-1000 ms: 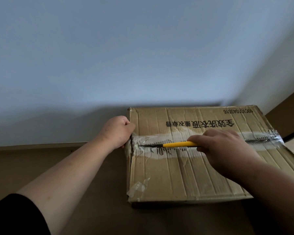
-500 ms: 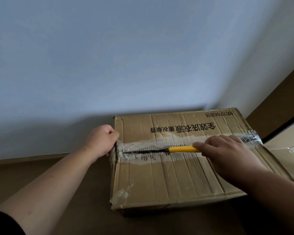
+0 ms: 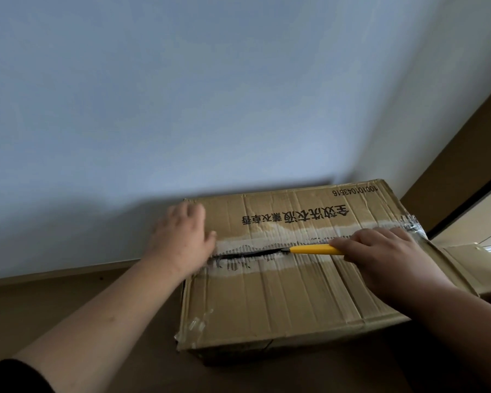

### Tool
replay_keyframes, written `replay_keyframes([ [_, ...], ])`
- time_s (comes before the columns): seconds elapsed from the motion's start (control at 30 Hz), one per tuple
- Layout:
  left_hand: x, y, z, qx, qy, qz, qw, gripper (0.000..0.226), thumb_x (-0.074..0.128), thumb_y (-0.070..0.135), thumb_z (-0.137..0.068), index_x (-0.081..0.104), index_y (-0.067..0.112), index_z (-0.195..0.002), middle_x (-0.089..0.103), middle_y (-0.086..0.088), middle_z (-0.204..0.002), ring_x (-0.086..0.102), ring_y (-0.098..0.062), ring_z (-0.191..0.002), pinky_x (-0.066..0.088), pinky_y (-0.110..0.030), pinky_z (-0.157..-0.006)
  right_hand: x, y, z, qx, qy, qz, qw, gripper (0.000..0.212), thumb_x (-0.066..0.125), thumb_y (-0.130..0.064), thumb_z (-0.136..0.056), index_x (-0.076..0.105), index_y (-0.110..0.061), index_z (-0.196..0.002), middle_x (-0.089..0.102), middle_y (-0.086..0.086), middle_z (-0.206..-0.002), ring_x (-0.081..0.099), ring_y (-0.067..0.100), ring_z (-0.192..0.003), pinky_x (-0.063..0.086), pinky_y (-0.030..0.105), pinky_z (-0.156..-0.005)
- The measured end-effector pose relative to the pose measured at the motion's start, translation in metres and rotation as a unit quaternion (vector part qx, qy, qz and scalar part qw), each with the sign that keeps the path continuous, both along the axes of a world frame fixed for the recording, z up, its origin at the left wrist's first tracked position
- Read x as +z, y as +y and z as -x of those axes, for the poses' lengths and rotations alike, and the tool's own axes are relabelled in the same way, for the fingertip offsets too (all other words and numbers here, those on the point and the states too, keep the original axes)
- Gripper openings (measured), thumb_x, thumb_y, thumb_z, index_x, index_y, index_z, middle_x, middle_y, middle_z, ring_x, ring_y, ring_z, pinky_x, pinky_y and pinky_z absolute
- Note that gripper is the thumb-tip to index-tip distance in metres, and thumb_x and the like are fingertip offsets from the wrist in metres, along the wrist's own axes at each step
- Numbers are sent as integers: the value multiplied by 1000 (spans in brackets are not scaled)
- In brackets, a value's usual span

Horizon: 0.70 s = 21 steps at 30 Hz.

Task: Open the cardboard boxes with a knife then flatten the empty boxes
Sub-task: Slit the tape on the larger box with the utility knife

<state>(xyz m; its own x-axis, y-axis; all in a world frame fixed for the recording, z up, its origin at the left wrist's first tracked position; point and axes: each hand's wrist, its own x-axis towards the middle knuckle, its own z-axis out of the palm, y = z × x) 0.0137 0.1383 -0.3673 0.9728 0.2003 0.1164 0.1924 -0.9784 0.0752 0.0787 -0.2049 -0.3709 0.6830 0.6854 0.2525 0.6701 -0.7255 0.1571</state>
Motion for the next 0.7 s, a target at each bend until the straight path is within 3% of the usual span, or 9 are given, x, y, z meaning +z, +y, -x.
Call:
replay_keyframes([
  [0.07,-5,-21,-6,-63,51,-5,997,60,43,58,-95,35,15,-137,38,-8,-144,32,-26,-137,26,-43,-116,0,0,0,2,2,1,1000,47,73,-19,-77,65,-33,-122,66,-11,-91,64,17,-80,50,39,-72],
  [0.13,-13,-39,-14,-97,111,17,989,75,38,62,-95,18,18,-152,16,-6,-161,7,-26,-150,4,-46,-123,0,0,0,1,2,-3,1000,47,73,-20,-78,65,-33,-122,66,-11,-90,64,18,-80,50,39,-71],
  [0.2,-21,-48,-19,-100,136,37,985,78,36,60,-96,7,20,-156,0,-1,-165,-9,-24,-152,-6,-48,-122,-1,-1,0,-4,6,-4,1000,48,73,-20,-78,64,-34,-123,65,-11,-90,63,17,-79,49,38,-71],
  [0.5,-35,-54,-16,-110,164,6,980,77,18,61,-98,-17,23,-155,-29,3,-161,-31,-19,-145,-18,-51,-118,-3,-4,0,-1,35,0,999,50,74,-23,-81,61,-36,-128,63,-13,-94,61,13,-83,49,36,-75],
  [0.7,-38,-75,-23,-106,167,13,980,72,16,55,-99,-13,23,-157,-26,3,-162,-30,-18,-146,-17,-54,-118,-7,-14,-2,-7,37,-22,999,51,76,-18,-80,64,-34,-127,63,-10,-91,61,17,-81,50,37,-73],
])
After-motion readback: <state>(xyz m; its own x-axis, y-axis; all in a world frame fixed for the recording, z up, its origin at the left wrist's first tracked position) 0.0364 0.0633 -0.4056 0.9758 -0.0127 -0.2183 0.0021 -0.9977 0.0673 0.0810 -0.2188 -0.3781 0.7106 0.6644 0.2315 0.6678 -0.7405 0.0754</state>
